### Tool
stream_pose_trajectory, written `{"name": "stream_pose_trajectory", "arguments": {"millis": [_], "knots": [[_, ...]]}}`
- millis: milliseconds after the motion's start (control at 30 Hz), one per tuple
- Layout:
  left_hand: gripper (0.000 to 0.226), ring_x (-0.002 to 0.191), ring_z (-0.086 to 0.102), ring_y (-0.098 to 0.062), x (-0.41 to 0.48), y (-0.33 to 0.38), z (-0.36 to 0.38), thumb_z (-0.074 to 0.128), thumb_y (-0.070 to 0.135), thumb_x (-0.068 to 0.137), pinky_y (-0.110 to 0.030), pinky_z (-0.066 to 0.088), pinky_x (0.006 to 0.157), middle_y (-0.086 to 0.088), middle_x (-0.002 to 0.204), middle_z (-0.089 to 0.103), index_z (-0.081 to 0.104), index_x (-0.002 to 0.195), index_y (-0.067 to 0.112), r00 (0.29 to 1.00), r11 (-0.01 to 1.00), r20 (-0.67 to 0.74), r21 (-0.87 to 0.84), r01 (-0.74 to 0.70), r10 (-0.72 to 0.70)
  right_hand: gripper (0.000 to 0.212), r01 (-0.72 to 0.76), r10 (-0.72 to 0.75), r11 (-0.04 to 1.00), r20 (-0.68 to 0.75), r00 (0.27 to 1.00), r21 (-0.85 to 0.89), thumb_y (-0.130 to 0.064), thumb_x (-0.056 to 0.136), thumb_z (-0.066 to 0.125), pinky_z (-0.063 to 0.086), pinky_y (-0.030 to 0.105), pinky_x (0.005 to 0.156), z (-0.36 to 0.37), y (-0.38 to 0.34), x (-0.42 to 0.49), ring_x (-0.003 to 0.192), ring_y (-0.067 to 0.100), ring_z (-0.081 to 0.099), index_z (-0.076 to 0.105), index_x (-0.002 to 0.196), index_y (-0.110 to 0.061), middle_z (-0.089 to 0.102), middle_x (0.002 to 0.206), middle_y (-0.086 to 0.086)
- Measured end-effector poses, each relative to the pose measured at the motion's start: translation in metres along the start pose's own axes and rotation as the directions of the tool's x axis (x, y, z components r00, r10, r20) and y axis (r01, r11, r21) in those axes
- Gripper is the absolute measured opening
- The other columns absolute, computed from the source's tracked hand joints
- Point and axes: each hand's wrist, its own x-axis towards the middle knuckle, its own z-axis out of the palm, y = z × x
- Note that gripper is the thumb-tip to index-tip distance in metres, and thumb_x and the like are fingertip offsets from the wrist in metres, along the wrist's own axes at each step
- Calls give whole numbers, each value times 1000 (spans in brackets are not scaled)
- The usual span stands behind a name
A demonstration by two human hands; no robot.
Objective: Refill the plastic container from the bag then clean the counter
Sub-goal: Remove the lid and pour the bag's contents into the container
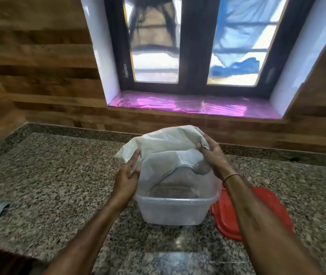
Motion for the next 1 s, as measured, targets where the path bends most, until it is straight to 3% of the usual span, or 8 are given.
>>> {"name": "stream_pose_trajectory", "arguments": {"millis": [167,300,433,600,700,800,867,1000], "knots": [[50,130,62,-15,2,16,4,52,49,102,-52,53,106,7,144,63,55,149,32,991,959,34,-250,134,-129,48,-125,110,983,118,987,134,-52,100,55,54,47,103,-3,-11,1,125,31,66,62,141,-28,69,135,9],[60,120,69,-27,6,23,4,47,64,94,-49,61,90,-5,136,68,57,143,31,978,885,76,-418,206,-192,53,-257,226,943,161,961,209,-59,100,50,59,38,94,-7,-18,7,123,26,67,64,139,-27,69,136,9],[46,103,60,-15,17,29,10,51,56,100,-34,56,73,-2,132,50,35,129,24,938,896,-161,-381,227,-306,45,-291,276,930,96,956,224,-49,98,61,63,30,76,-9,-14,9,112,24,68,71,132,-21,70,134,9],[104,103,75,-32,41,27,-6,52,92,74,-49,64,73,-17,127,70,55,140,12,855,744,69,-461,484,-514,53,-309,300,925,71,951,222,-52,86,70,58,31,81,-7,-14,10,101,19,71,75,126,-17,74,125,6],[83,67,77,-24,50,37,-8,32,85,89,-38,62,52,-10,83,79,78,98,16,805,658,130,-507,556,-579,61,-298,298,929,34,954,220,-55,74,77,55,34,82,-6,-14,9,102,23,69,77,121,-16,77,116,6],[79,42,68,-19,54,38,-5,41,81,90,-33,55,37,-6,55,70,73,58,16,740,574,129,-549,608,-660,79,-290,294,929,17,956,232,-64,58,87,58,32,75,-5,-12,7,101,24,70,78,118,-14,77,115,8],[66,40,67,-19,54,37,-4,50,75,91,-36,55,36,-6,54,70,69,70,15,707,530,115,-581,618,-698,85,-288,293,927,12,956,239,-69,52,89,58,28,69,-4,-14,5,99,22,71,79,116,-15,78,114,7],[41,46,71,-20,53,35,-10,68,52,93,-36,56,37,-7,60,74,68,84,12,688,456,122,-664,592,-715,45,-324,340,876,21,940,358,-51,94,65,58,22,59,-1,-20,-2,81,14,76,78,116,-14,80,98,0]]}}
